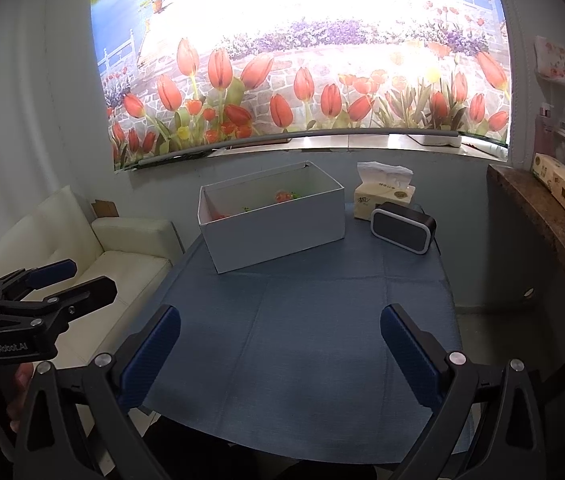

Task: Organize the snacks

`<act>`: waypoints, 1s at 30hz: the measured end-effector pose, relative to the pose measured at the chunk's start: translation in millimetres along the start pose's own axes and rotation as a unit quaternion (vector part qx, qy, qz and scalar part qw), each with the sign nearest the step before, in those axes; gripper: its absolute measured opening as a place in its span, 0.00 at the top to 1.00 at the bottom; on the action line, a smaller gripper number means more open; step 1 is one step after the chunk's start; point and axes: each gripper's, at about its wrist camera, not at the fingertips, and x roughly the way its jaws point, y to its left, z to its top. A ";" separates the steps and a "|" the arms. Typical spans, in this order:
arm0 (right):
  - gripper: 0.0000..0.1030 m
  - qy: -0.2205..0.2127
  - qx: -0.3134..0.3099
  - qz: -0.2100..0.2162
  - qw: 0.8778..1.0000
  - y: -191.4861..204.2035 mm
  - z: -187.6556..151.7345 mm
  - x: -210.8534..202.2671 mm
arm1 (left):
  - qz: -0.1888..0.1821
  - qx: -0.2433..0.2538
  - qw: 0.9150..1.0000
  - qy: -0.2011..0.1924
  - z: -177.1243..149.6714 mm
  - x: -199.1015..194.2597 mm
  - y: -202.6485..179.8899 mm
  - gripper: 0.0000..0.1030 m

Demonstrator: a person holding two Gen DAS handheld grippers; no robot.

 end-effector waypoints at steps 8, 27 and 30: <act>0.00 0.001 -0.001 0.002 1.000 1.4 0.4 -0.3 | -0.002 -0.001 1.000 -0.002 -0.4 -0.2 0.5 0.00; 0.00 0.000 -0.005 0.008 1.000 3.5 0.8 -3.0 | -0.007 0.001 1.000 0.000 -0.9 -0.8 -2.2 0.00; 0.00 -0.002 -0.005 0.007 1.000 4.2 0.7 -4.6 | -0.007 0.002 1.000 0.000 -1.3 -0.9 -2.4 0.00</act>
